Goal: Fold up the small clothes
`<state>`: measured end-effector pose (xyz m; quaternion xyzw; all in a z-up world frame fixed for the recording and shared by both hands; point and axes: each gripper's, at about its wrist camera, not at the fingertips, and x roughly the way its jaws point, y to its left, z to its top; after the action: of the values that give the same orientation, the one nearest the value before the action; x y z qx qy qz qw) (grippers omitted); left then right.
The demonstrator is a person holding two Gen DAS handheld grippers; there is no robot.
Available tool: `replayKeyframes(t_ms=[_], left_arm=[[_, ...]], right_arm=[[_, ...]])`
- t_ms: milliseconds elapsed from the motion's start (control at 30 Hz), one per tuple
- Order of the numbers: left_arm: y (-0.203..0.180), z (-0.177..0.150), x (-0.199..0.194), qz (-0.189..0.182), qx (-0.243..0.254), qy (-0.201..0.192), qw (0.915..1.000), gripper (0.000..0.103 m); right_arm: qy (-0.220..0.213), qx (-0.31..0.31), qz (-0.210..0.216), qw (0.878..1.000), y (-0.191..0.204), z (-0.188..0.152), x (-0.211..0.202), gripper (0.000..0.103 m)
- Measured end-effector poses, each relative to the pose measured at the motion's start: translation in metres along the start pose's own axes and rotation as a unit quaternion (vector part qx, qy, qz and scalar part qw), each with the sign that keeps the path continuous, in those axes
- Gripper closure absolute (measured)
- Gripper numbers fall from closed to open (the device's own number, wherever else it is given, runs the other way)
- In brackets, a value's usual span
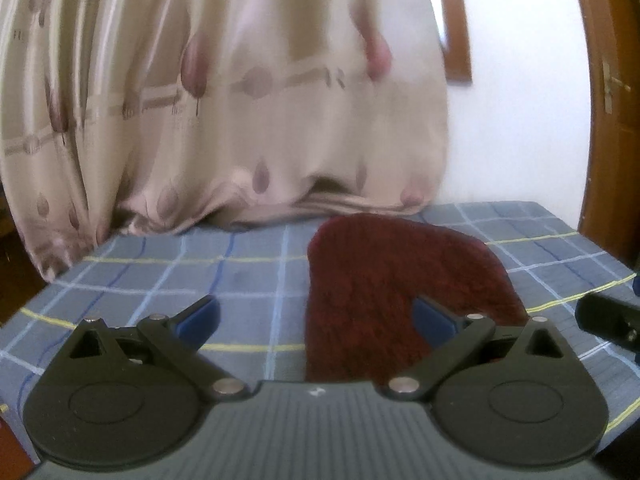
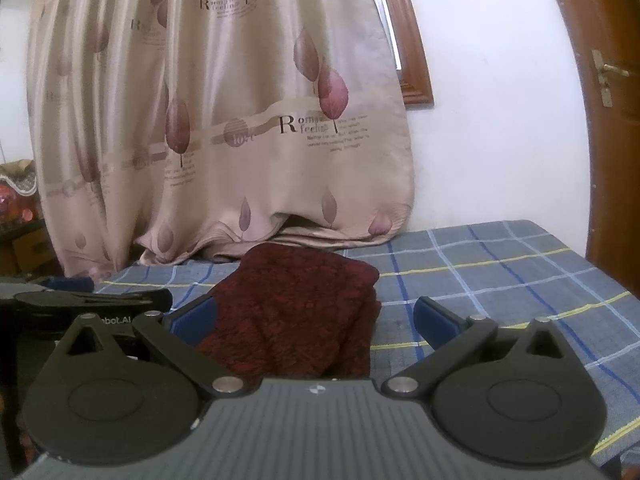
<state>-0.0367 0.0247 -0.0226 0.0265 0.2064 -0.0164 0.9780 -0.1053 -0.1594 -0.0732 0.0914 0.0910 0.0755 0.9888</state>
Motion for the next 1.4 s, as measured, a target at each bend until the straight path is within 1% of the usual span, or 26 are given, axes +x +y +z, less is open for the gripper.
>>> replayKeyframes(t_ms=[233, 600, 1000, 1400], left_arm=[[0.005, -0.001, 0.004, -0.003, -0.016, 0.018, 0.9997, 0.0], [0.007, -0.004, 0.01, -0.003, -0.025, 0.029, 0.9993, 0.0], [0.008, -0.006, 0.015, -0.003, -0.029, 0.038, 0.9989, 0.0], [0.005, -0.007, 0.016, -0.007, -0.024, 0.037, 0.999, 0.0]], right_arm=[[0.007, 0.0, 0.004, 1.0, -0.002, -0.003, 0.0, 0.0], [0.017, 0.003, -0.006, 1.0, -0.005, -0.007, 0.002, 0.0], [0.025, -0.003, -0.008, 1.0, -0.009, -0.01, 0.005, 0.0], [0.033, -0.005, -0.016, 0.999, -0.012, -0.011, 0.011, 0.0]])
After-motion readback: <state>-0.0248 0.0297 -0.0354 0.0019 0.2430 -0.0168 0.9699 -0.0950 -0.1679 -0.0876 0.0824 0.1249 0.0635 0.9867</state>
